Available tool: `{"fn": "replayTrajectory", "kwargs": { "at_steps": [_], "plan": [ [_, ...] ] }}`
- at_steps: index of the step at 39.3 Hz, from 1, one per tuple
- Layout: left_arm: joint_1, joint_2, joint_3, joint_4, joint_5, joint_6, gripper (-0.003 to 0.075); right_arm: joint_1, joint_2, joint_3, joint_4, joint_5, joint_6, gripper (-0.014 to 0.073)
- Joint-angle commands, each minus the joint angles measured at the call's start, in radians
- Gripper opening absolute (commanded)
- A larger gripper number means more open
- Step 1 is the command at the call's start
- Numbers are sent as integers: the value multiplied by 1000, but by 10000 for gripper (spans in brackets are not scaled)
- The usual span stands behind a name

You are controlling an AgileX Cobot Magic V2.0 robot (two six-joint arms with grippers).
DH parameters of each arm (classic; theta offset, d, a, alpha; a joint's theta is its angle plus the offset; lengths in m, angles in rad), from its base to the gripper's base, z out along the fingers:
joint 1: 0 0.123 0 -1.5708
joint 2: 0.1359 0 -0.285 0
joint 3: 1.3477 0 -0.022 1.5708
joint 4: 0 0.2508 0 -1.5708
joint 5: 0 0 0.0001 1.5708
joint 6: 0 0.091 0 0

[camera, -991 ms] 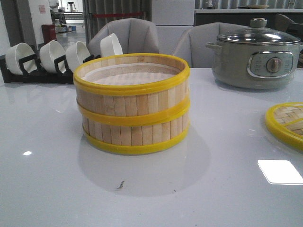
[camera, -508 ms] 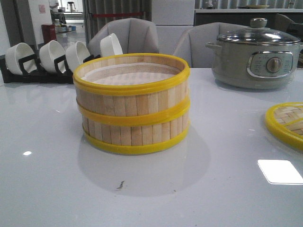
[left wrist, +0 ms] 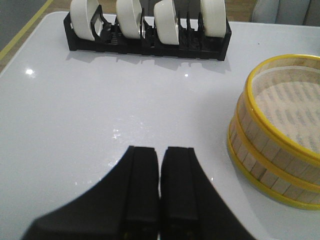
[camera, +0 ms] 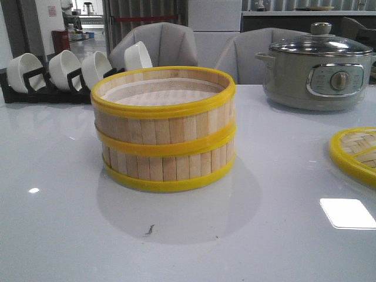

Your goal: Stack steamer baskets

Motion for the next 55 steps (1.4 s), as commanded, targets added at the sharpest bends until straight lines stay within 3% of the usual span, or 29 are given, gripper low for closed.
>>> {"fn": "replayTrajectory", "kwargs": {
  "at_steps": [1,11,18,20,33,38,55],
  "plan": [
    [-6,1,-27,8,-85,-10,95,-1,-7,-38,10,-51,-10,54],
    [-6,1,-27,8,-85,-10,95,-1,-7,-38,10,-2,-66,79],
    [-6,1,-27,8,-85,-10,95,-1,-6,-38,10,8,-99,297],
    [-6,1,-27,8,-85,-10,95,-1,-6,-38,10,8,-99,323],
    [-6,1,-27,8,-85,-10,95,-1,27,-38,2,-11,-99,318],
    [-6,1,-27,8,-85,-10,95,-6,149,-58,-38,-41,-99,318],
    [-6,1,-27,8,-85,-10,95,-125,592,-333,-38,54,-99,318]
  ]
}}
